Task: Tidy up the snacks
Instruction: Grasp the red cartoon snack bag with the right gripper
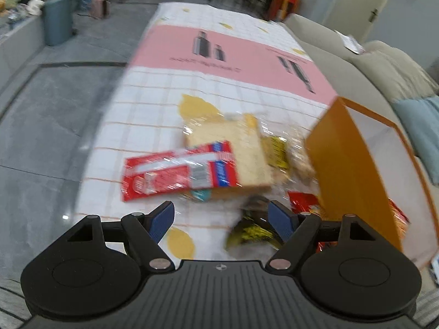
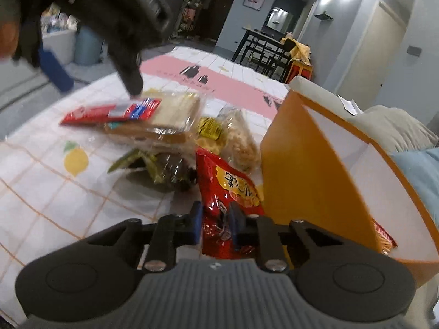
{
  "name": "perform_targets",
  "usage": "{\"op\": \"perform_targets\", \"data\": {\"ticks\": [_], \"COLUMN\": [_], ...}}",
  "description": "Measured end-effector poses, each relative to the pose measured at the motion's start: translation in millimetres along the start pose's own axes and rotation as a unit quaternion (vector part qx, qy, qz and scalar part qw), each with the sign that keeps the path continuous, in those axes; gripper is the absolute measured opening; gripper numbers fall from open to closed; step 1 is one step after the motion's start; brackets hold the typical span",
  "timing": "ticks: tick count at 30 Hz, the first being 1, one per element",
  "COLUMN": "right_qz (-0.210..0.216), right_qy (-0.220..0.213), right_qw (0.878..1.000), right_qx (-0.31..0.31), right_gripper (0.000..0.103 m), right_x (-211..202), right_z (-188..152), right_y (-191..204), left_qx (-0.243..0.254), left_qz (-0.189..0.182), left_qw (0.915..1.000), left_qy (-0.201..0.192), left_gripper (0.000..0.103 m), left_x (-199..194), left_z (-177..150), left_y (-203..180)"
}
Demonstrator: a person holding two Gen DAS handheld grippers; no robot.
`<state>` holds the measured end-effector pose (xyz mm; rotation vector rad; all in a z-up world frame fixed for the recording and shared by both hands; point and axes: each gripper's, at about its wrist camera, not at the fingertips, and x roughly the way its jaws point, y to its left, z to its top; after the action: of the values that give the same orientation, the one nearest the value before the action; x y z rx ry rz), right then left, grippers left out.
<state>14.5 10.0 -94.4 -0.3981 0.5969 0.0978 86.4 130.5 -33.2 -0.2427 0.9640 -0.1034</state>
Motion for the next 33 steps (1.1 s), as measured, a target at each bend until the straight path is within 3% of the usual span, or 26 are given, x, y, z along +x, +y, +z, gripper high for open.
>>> {"op": "perform_targets", "data": {"ticks": [5,11,16,20,21,23,25,28,33], "right_qz": [0.040,0.149,0.147,0.179,0.181,0.181,0.188,0.156,0.090], "right_qy": [0.008,-0.005,0.038,0.110,0.110,0.101,0.087,0.035,0.016], "right_qw": [0.997,0.976,0.981,0.968,0.967,0.970,0.972,0.985,0.995], "right_qx": [0.063,0.156,0.119,0.138,0.138,0.124,0.108,0.058,-0.043], "right_gripper": [0.015,0.014,0.014,0.018,0.020,0.036,0.061,0.083,0.085], "right_x": [-10.8,-41.6,-32.8,-6.3,-3.9,-4.3,-5.5,-15.0,-8.5], "right_z": [9.2,19.8,16.5,4.6,1.8,0.5,2.6,3.7,2.3], "right_y": [-22.9,-52.7,-42.6,-39.1,-37.4,-32.6,-28.5,-20.9,-9.2], "left_qx": [0.031,0.037,0.031,0.026,0.026,0.026,0.027,0.031,0.034], "left_qz": [-0.001,0.009,0.015,0.024,0.029,0.035,0.036,0.033,0.019], "left_qw": [0.9995,0.9992,0.9993,0.9992,0.9990,0.9987,0.9987,0.9988,0.9992], "left_qy": [0.001,0.012,0.010,0.018,0.022,0.025,0.025,0.019,0.008], "left_gripper": [0.091,0.091,0.091,0.091,0.091,0.091,0.091,0.091,0.091], "left_x": [0.1,4.8,3.1,5.8,7.4,9.2,8.9,5.8,0.8], "left_z": [-5.7,-11.5,-11.4,-11.3,-11.3,-11.3,-11.2,-10.8,-8.4], "left_y": [-15.2,-21.7,-19.5,-16.8,-16.2,-15.2,-14.7,-14.4,-14.2]}}
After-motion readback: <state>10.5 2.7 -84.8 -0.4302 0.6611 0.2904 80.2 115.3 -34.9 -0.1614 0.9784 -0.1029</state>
